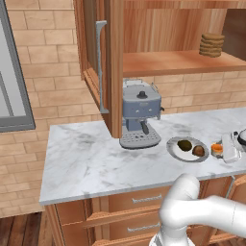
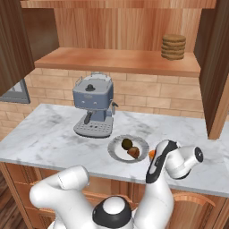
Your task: Pick the avocado and bread from the counter and place them on the plate. Then pick the jam from the cabinet and place it next to the plate. Lastly close the cabinet door.
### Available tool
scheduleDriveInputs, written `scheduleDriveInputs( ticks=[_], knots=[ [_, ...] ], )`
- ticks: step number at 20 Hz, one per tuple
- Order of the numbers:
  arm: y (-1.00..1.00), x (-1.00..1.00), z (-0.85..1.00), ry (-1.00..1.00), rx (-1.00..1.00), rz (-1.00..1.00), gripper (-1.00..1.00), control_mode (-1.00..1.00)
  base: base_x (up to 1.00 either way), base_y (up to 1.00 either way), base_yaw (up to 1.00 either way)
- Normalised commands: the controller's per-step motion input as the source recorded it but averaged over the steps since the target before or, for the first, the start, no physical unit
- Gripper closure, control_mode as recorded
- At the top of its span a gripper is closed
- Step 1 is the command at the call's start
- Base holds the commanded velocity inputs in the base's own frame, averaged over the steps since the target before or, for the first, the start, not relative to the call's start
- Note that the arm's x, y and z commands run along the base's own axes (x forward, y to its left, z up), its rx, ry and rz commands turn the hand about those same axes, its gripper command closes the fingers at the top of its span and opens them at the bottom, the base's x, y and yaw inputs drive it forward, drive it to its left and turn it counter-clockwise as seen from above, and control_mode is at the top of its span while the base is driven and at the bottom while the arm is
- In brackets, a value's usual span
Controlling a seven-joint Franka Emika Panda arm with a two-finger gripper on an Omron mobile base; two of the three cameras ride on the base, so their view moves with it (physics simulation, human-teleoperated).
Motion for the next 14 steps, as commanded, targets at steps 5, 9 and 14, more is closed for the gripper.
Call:
scheduleDriveInputs(
  ticks=[5, 9, 14],
  knots=[
    [0.00, 0.00, -0.16, 0.00, -0.01, 0.04, -1.00, -1.00, 0.00, 0.00, 0.00],
    [-0.01, -0.02, 0.23, -0.04, 0.00, 0.01, -1.00, -1.00, 0.00, 0.00, 0.00],
    [-0.03, -0.08, 0.32, -0.04, 0.00, 0.01, -1.00, -1.00, 0.00, 0.00, 0.00]
  ],
)
